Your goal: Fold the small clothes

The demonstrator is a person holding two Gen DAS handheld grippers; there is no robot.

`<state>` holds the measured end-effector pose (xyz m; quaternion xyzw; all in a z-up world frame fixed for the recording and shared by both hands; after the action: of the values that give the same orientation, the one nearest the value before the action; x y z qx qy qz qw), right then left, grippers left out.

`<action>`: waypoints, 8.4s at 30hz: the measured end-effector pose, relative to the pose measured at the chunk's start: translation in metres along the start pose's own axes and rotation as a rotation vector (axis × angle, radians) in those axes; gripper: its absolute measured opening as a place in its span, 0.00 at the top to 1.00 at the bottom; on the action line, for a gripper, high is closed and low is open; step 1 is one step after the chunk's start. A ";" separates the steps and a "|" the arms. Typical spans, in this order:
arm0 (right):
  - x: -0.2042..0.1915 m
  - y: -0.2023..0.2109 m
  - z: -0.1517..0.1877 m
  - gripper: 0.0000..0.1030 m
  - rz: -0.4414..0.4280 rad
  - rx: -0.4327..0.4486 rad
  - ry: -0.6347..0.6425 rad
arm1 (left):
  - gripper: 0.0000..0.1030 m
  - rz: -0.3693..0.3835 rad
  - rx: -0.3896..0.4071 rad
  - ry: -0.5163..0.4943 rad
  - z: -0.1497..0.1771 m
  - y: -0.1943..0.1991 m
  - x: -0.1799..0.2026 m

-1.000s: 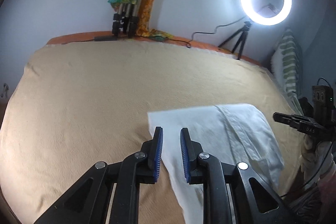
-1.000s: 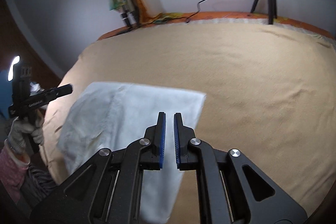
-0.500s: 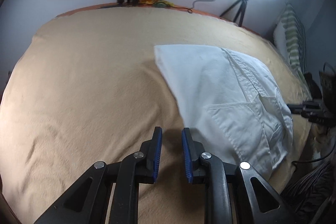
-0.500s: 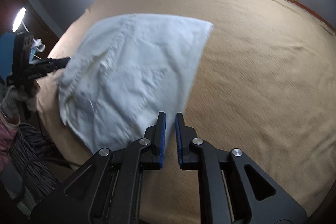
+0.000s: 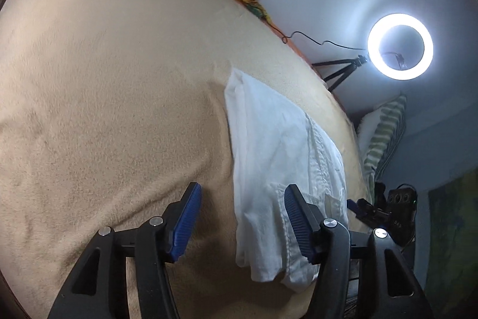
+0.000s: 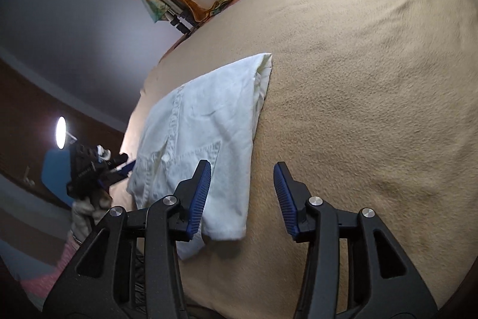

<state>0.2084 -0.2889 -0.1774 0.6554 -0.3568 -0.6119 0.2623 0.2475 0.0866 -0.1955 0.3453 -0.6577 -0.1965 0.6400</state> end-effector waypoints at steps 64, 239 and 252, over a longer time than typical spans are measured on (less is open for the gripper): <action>-0.053 0.066 -0.021 0.89 0.181 0.124 0.216 | 0.90 0.001 0.026 -0.322 -0.016 -0.074 0.154; -0.037 0.121 0.060 0.00 0.740 0.610 -0.110 | 0.00 -0.517 0.202 -0.766 0.088 -0.094 0.263; -0.036 0.120 0.059 0.00 0.739 0.608 -0.109 | 0.00 -0.519 0.215 -0.769 0.087 -0.090 0.264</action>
<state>0.1329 -0.3280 -0.0678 0.4988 -0.7417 -0.3791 0.2396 0.1959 -0.1770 -0.0807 0.4648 -0.7553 -0.3943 0.2407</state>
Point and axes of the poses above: each gripper's, at about its wrist camera, not at the fingertips, and y roughly against the way its jaws point, x to its right, z to its underside, the point moved 2 cm from there along -y, roughly the way its jaws point, and after that the axes turned 15 degrees about -x, right-handed, at the moved point
